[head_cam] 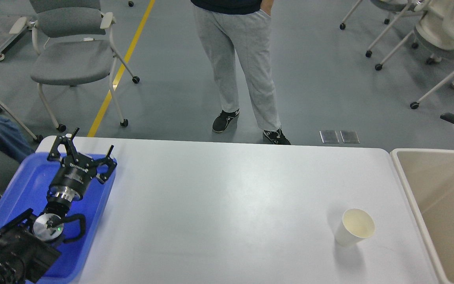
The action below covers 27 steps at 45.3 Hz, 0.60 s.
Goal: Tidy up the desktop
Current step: 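Move the right gripper out toward the beige bin and reorient it, then reach the right gripper sideways to the white paper cup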
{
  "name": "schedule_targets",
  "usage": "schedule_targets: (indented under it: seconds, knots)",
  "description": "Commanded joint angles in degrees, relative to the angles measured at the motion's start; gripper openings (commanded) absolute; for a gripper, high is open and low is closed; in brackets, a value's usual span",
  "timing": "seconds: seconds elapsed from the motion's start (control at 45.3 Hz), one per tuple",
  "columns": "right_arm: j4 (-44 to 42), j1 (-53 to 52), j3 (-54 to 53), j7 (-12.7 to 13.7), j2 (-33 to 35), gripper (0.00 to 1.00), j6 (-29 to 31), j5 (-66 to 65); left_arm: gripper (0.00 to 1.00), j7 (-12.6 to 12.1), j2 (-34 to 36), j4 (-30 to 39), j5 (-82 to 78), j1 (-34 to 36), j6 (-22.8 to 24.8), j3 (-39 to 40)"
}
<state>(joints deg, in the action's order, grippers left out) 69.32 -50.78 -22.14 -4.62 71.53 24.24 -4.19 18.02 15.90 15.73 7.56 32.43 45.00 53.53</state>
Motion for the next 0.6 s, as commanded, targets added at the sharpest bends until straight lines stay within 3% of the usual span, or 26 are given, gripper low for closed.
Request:
schedule_targets:
  seconds: [0.0, 0.155, 0.353, 0.574]
  knots:
    - [11.0, 2.8, 2.3, -3.5, 6.6, 1.0, 0.1, -21.2, 1.0, 0.0, 0.0, 0.0, 0.0, 0.0, 0.0, 0.0]
    - [17.4, 3.0, 4.6, -6.1, 8.7, 1.0, 0.1, -36.8, 1.0, 0.0, 0.0, 0.0, 0.0, 0.0, 0.0, 0.0]
    - [20.0, 3.1, 7.3, -6.5, 7.0, 1.0, -0.2, -54.2, 1.0, 0.0, 0.0, 0.0, 0.0, 0.0, 0.0, 0.0]
    - [19.9, 4.3, 8.5, -6.5, 0.5, 1.0, -2.4, -65.2, 1.0, 0.0, 0.0, 0.0, 0.0, 0.0, 0.0, 0.0]
